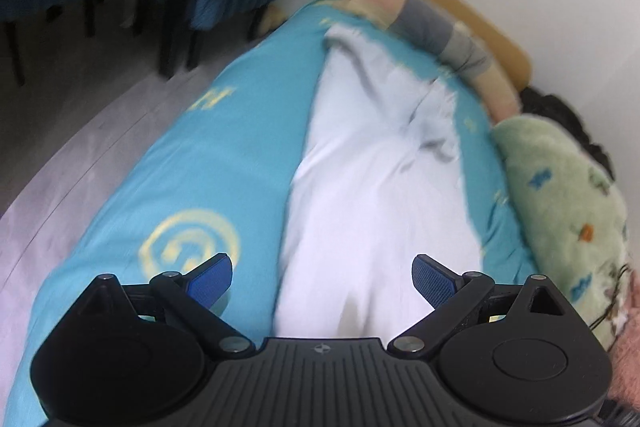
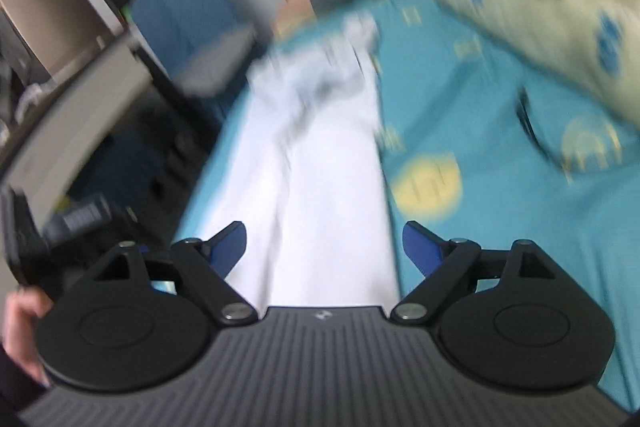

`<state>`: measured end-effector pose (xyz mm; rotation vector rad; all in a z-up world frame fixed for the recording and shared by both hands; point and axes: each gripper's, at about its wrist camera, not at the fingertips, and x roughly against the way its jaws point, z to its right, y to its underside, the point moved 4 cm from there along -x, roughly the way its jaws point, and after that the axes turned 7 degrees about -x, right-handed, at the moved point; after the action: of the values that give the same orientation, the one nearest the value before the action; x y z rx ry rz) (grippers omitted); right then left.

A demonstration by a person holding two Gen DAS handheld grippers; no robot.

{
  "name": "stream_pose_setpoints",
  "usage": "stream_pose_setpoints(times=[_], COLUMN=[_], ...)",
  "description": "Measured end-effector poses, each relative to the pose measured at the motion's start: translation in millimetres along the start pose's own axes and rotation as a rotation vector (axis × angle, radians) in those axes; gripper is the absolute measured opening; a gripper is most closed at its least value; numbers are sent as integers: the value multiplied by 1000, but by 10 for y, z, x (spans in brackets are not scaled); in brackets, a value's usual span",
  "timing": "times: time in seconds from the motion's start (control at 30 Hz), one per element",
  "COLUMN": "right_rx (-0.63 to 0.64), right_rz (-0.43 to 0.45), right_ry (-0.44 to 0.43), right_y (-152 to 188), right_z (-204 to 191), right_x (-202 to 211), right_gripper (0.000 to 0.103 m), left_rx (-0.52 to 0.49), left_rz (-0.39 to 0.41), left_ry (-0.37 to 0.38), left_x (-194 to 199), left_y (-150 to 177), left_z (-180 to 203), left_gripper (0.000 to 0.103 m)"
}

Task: Fold clothes

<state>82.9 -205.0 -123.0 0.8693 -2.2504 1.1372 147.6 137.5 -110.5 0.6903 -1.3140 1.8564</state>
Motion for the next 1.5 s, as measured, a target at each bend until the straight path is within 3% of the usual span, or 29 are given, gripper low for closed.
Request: stream_pose_setpoints(times=[0.13,0.2,0.27,0.33,0.4,0.53,0.67,0.83,1.03,1.07,1.13,1.3,1.5], right_rx=[-95,-172,-260,-297,-360,-461,-541,-491,-366,-355,-291,-188,-227], right_rz=[-174,-193,-195,-195,-217,-281,-261,-307,-456,-477,-479,-478,-451], right_ry=[56,-9,-78,-38,-28,-28,-61,-51,-79,-84,-12,53,63], right_y=[358,382,358,369,402,473,485,531,725,756,781,817,794], right_z=[226,289,364,461,588,759,855,753,472,439,383,285,328], right_x=[-116,-105,-87,-107,-150,-270,-210,-201,-214,-217,-203,-163,-150], right_gripper=[87,86,86,87,87,86,86,86,86,80,47,35,36], left_rx=[116,194,303,411,412,306,300,186,86,84,122,205,173], left_rz=[-112,-171,-252,-325,-357,-346,-365,-407,-439,-444,-429,-366,-366], left_ry=[-8,6,89,156,128,-1,-73,-69,-52,-48,-25,26,62], left_x=[43,26,-39,-87,-87,-23,14,-24,83,112,194,380,445], left_y=[253,375,543,733,823,857,930,992,1062,1064,1043,990,1021], left_z=[-168,-256,-344,-402,-414,-372,-429,-243,-98,-100,-149,-291,-238], left_gripper=[98,95,93,89,87,87,86,83,57,51,47,28,28])
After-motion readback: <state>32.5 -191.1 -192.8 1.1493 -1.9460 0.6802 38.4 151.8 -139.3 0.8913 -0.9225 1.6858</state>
